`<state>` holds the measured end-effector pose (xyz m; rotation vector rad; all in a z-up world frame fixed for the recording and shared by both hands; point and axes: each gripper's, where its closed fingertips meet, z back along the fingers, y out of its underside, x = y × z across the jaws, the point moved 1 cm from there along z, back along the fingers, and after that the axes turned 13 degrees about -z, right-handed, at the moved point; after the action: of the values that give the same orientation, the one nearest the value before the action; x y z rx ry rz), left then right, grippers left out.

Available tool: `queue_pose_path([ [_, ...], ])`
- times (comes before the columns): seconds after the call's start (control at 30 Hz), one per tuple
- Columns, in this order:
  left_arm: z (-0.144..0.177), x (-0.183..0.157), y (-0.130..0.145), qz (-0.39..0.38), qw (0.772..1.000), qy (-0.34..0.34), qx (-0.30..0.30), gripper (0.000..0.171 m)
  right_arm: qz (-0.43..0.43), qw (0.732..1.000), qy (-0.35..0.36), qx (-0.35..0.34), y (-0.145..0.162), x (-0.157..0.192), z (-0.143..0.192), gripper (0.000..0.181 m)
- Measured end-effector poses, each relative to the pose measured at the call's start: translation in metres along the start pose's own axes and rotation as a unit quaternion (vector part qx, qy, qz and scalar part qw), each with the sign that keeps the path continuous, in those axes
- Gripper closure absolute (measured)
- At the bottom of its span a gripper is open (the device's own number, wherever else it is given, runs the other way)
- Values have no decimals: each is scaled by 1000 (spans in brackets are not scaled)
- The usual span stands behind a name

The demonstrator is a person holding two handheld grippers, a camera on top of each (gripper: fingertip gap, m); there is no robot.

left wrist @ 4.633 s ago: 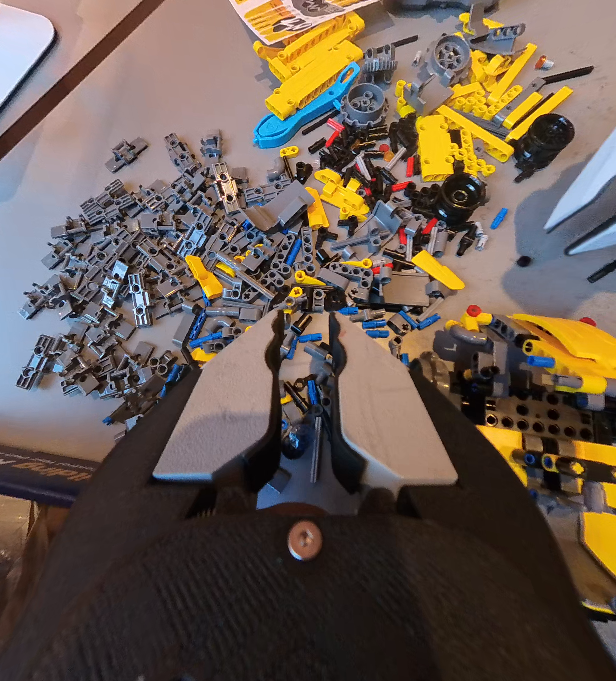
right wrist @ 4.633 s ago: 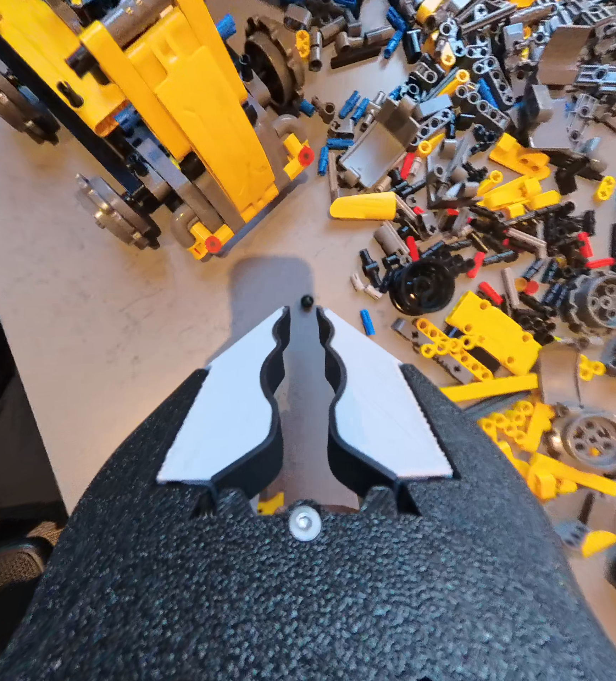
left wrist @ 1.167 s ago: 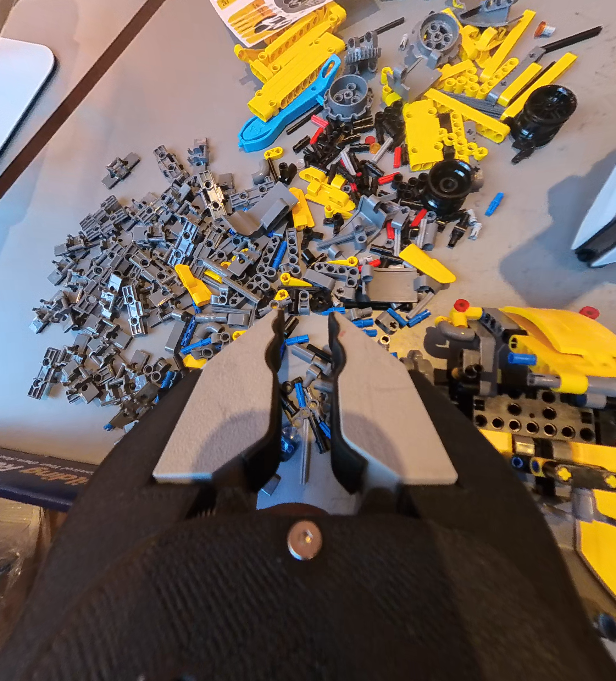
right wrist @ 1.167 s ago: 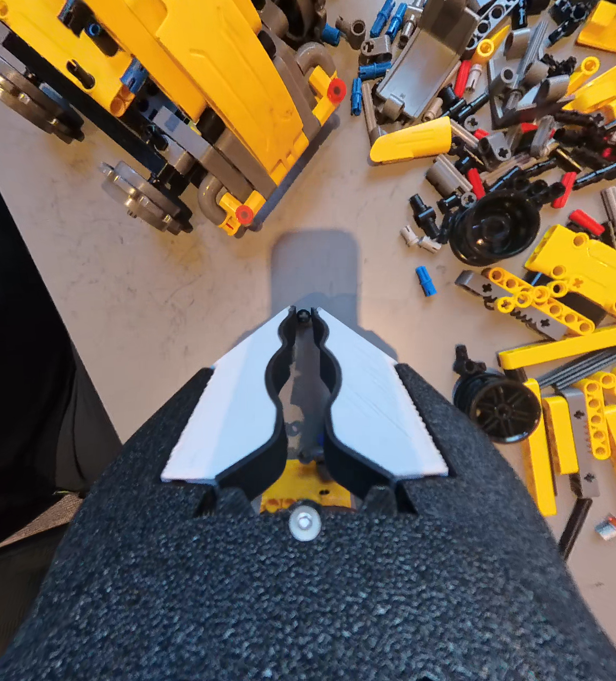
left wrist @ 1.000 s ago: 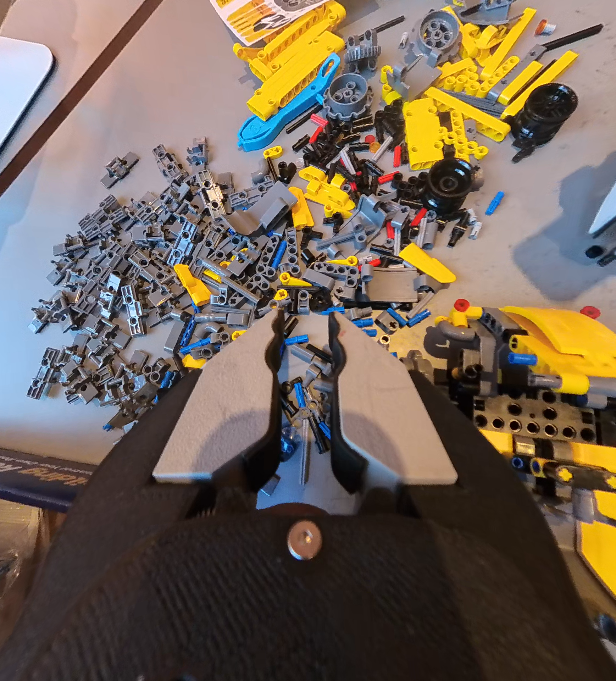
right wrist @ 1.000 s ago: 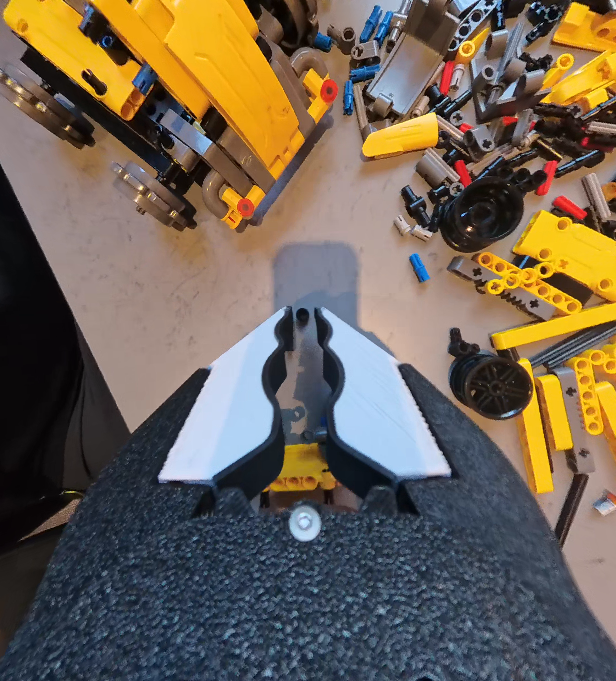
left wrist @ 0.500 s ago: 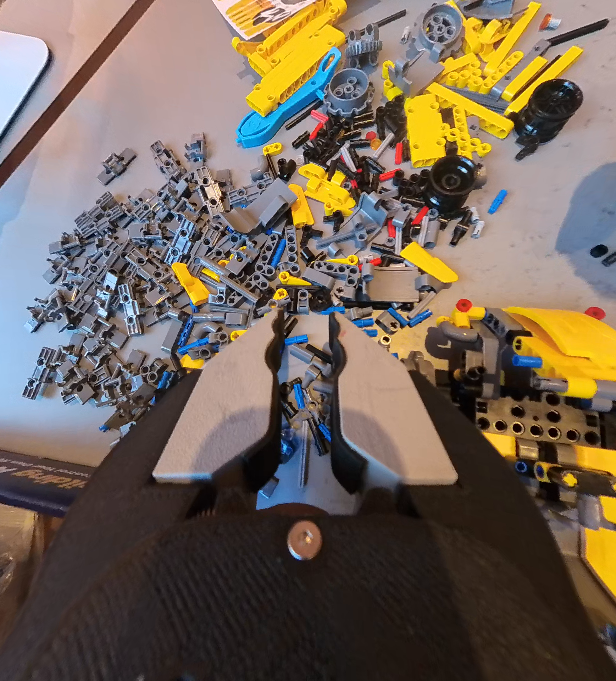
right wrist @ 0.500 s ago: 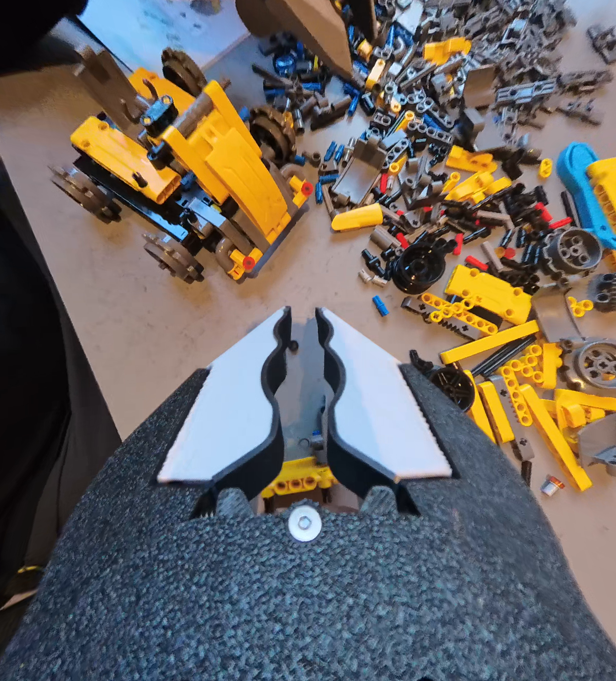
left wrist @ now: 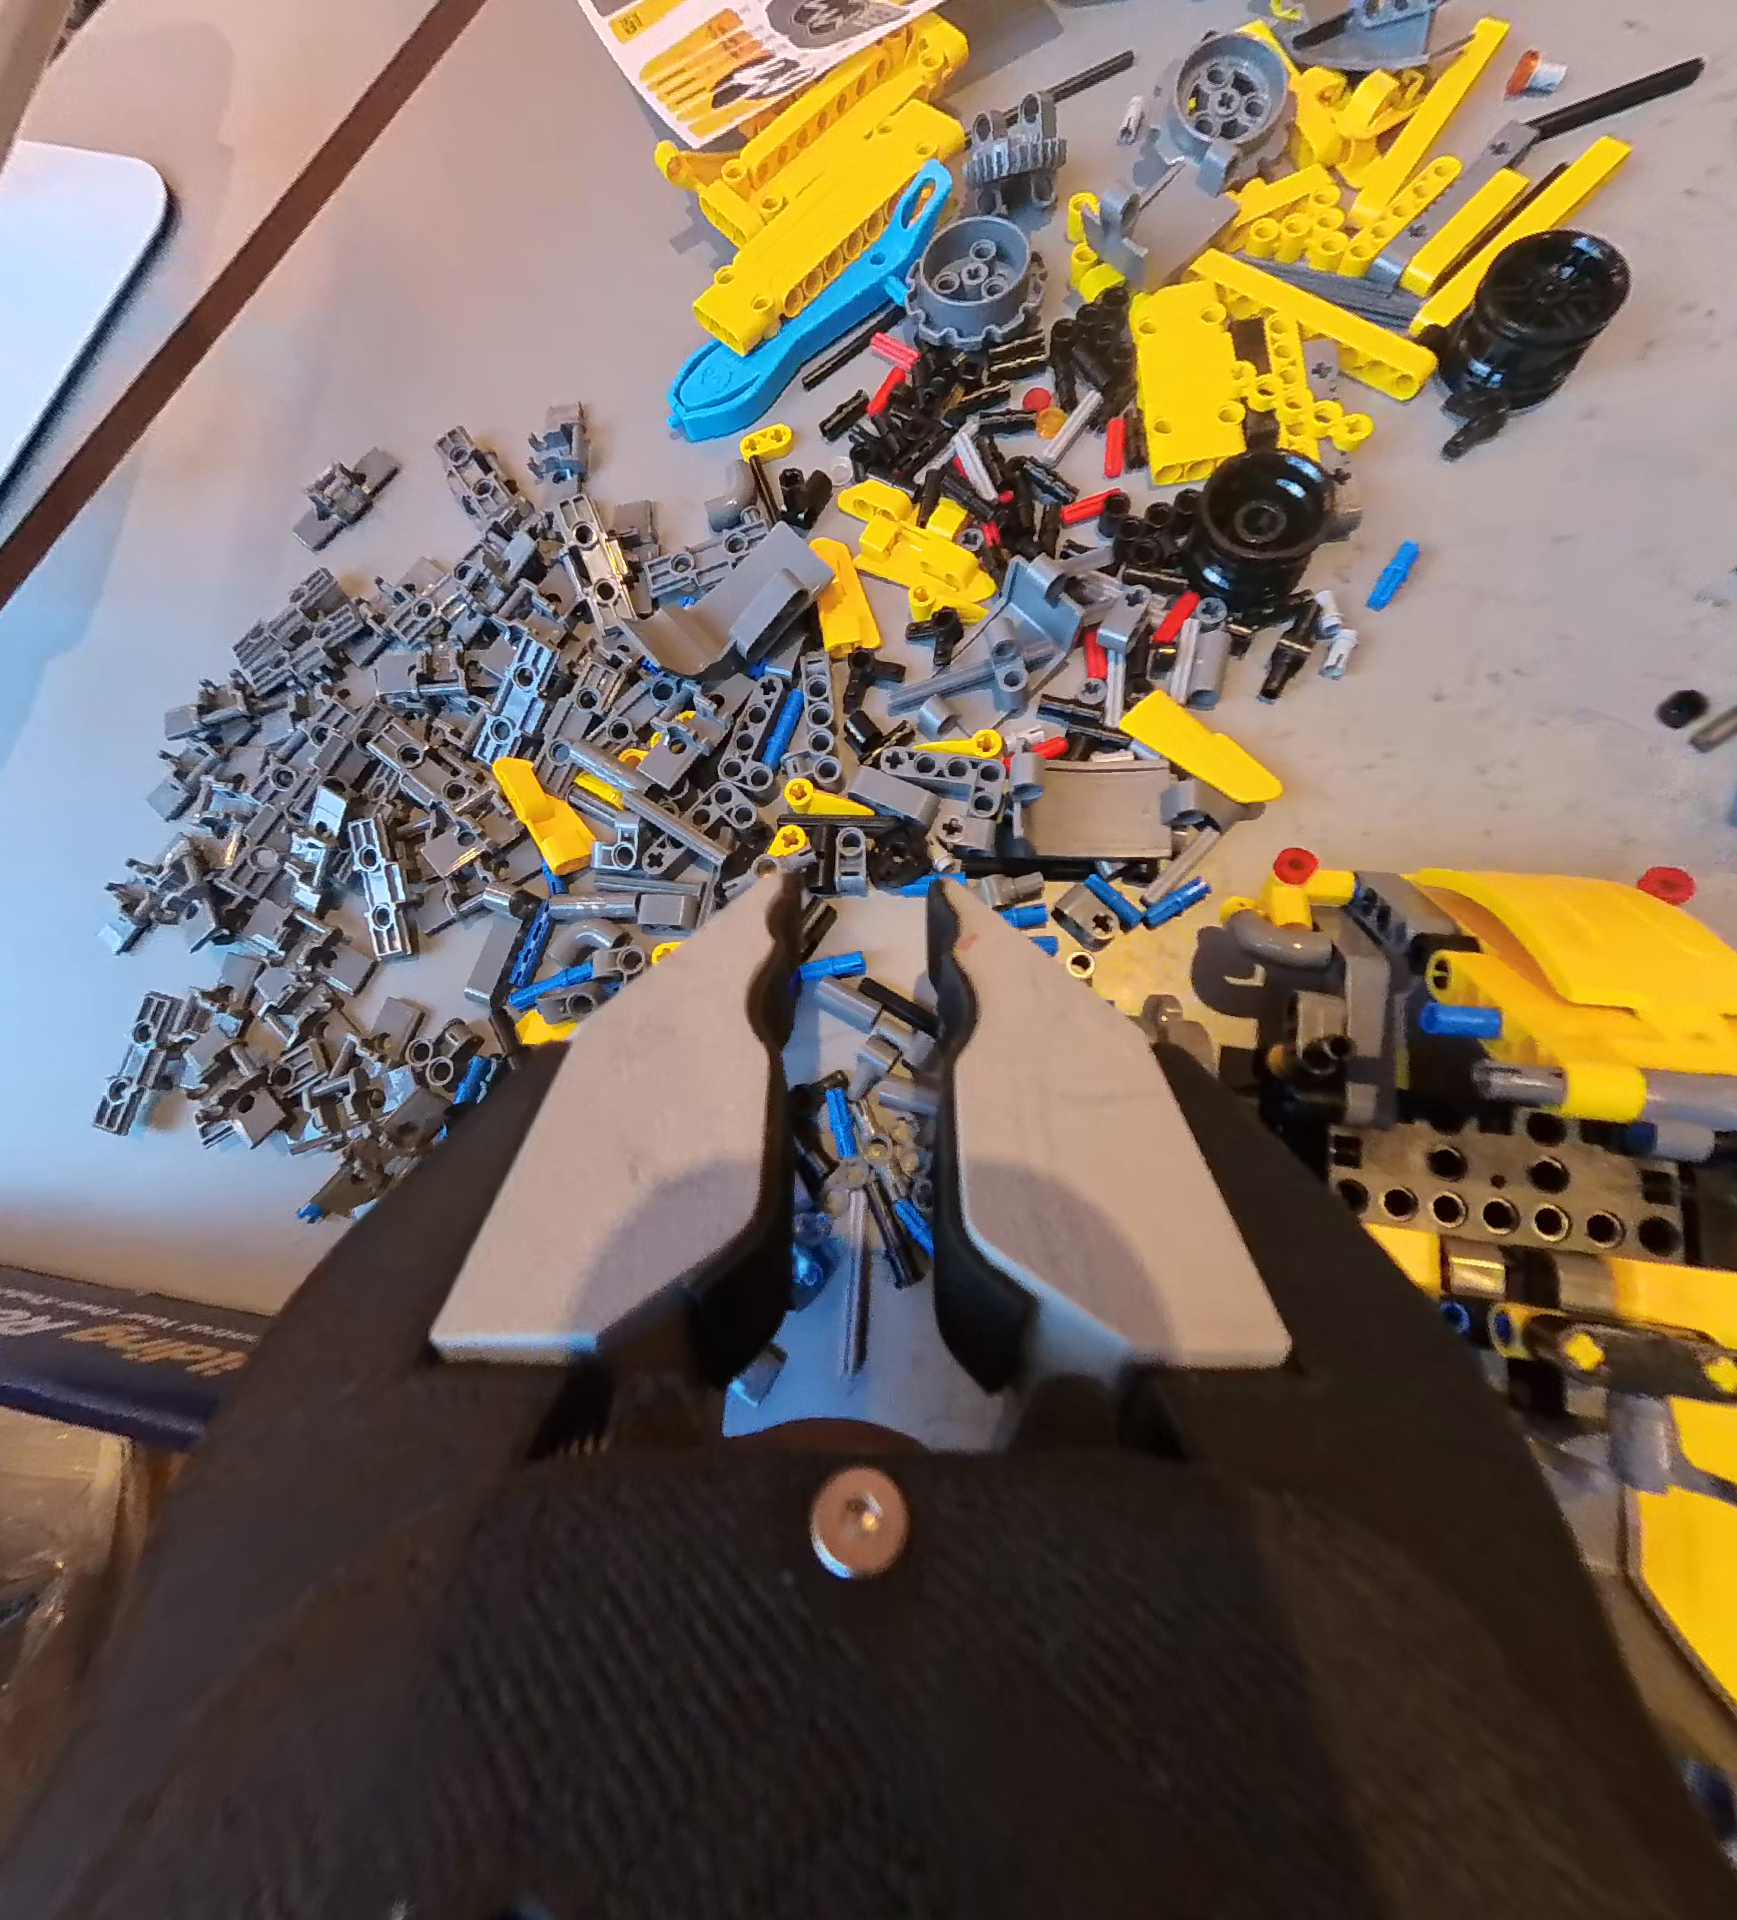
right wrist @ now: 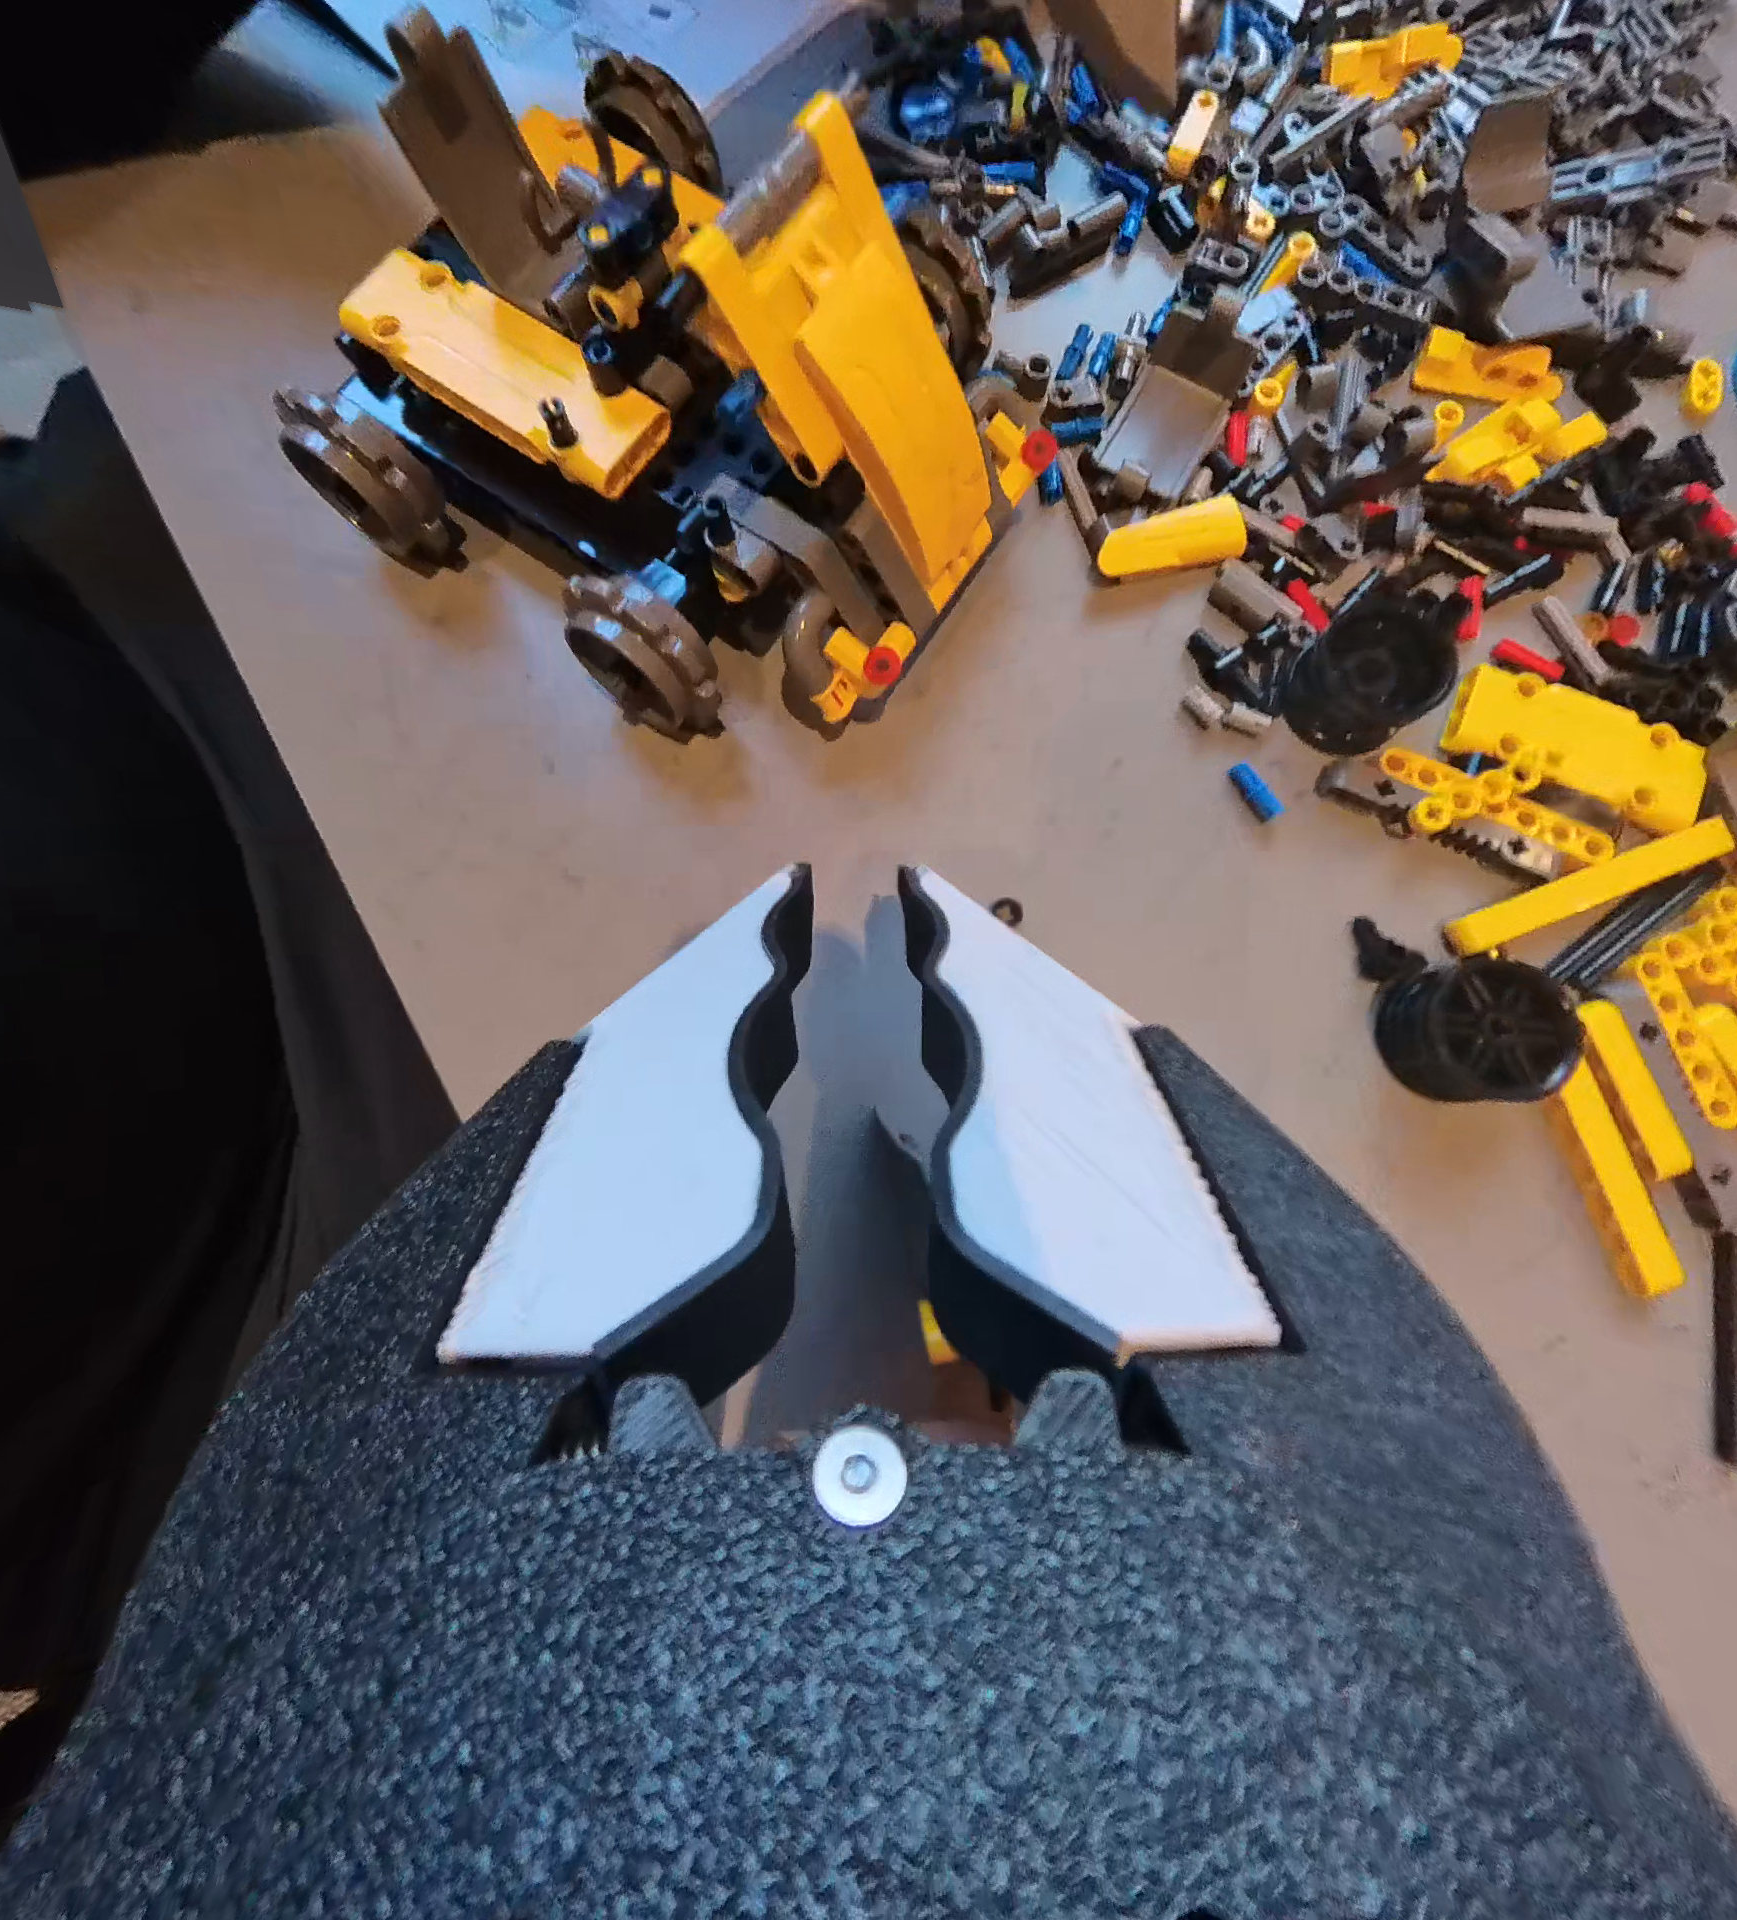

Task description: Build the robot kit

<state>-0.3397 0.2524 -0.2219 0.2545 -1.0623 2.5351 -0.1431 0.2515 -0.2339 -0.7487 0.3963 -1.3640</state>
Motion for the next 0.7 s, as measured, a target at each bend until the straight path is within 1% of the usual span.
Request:
queue_pose_path([
  [0.13,0,-1,-2,3,1000,1,-5,149,-5,1000,29,4,12,-3,5,161],
  [0.37,-6,-3,4,0,1000,2,10,149,-10,998,65,22,34,-11,32,156],
  [0.53,-7,-5,4,-7,1000,-1,12,149,-4,997,67,44,52,-10,47,159],
  [0.7,-7,-4,4,-4,1000,-1,11,148,-10,996,69,61,68,-17,51,161],
])
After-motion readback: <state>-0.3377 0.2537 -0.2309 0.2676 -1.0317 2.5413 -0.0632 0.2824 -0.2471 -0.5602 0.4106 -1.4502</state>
